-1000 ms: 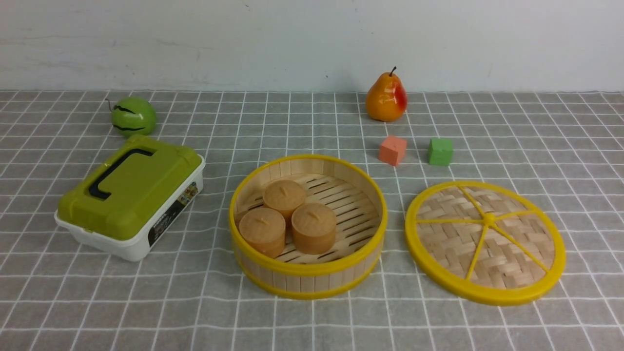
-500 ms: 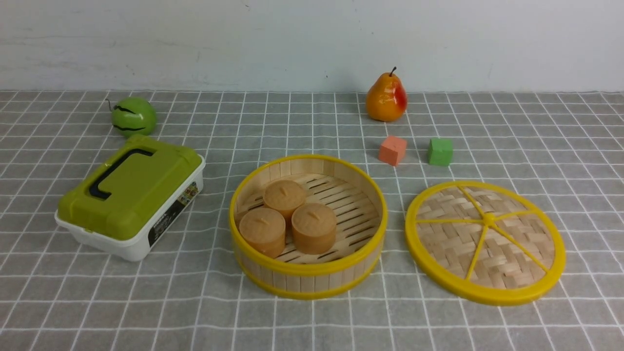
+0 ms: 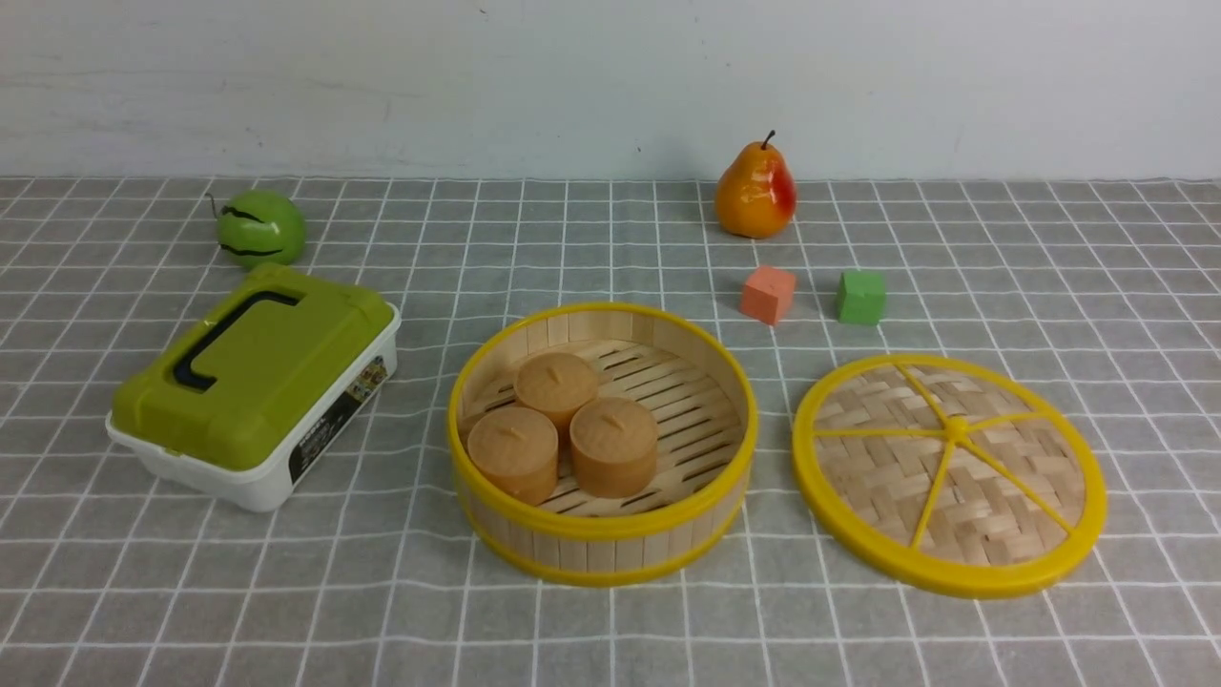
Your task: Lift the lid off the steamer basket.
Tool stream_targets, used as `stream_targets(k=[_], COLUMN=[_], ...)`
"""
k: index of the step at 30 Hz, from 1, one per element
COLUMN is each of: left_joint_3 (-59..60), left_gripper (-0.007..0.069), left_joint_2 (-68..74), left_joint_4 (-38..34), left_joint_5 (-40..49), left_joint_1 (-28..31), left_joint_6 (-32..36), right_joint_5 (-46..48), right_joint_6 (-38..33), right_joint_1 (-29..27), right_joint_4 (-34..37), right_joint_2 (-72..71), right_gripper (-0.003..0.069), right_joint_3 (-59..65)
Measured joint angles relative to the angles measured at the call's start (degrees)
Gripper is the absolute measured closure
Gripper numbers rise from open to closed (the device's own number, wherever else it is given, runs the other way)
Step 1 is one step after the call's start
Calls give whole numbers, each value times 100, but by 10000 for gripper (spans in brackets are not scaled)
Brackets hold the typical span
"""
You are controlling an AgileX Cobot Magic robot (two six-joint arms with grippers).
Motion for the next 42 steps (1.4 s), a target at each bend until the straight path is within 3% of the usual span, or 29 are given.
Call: stream_targets(k=[42], left_joint_3=[0], left_gripper=[386], left_joint_2=[0], left_joint_4=[0], left_joint_5=[0], left_joint_1=[0], left_joint_6=[0], right_joint_5=[5], right_joint_6=[0], right_joint_1=[0], right_joint_4=[0], right_joint_2=[0], right_gripper=[559], right_joint_3=[0])
